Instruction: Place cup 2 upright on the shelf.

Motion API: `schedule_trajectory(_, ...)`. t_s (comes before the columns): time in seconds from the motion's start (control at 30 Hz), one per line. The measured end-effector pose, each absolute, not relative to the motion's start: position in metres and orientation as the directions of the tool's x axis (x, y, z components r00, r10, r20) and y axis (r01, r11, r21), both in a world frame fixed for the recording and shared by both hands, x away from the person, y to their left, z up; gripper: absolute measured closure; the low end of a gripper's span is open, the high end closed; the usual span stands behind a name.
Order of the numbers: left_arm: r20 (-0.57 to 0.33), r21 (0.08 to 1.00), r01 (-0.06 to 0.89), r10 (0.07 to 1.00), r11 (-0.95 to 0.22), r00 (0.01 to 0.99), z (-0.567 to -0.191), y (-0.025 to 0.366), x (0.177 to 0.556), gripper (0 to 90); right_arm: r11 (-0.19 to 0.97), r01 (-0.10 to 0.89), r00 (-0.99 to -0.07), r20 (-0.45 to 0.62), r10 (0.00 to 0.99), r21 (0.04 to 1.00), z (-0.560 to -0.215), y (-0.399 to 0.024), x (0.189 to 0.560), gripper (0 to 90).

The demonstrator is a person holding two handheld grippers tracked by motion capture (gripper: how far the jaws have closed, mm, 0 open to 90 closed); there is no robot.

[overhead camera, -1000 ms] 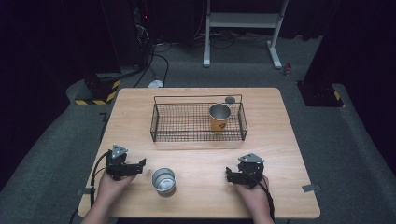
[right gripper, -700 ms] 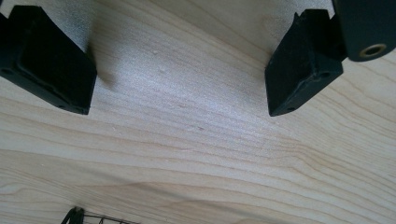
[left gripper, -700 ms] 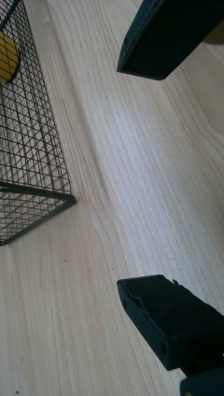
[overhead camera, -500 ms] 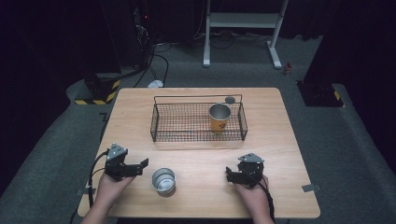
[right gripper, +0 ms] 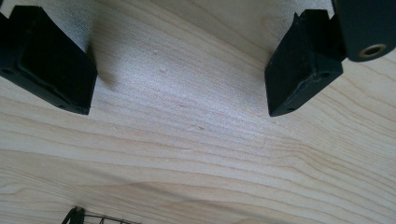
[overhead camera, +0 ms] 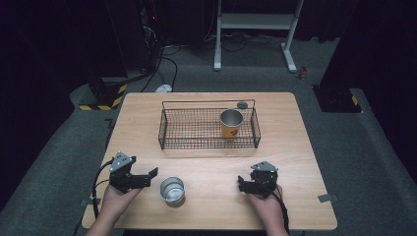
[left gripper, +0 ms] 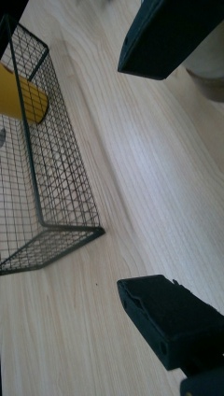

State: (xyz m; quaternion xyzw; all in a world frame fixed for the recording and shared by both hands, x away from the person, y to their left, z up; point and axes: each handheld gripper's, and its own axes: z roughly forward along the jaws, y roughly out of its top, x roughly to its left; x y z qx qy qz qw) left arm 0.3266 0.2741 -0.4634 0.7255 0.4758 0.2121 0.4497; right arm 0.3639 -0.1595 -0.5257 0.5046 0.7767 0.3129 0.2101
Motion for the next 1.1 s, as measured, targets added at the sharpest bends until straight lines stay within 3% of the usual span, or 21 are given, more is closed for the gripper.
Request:
schedule_trajectory(0.77, -0.165, 0.862, 0.465, 0.755, -0.203, 0.634, -0.456, 0.234, 0.303, 0.6, 0.296, 0.653, -0.400, -0.014, 0.916, 0.697, -0.525, -0.159, 0.364, 9.6)
schedule_trajectory(1.1, -0.098, 0.870, 0.411, 0.719, -0.274, 0.688, -0.456, 0.220, 0.293, 0.1, 0.296, 0.652, -0.400, -0.014, 0.916, 0.698, -0.526, -0.158, 0.363, 9.8)
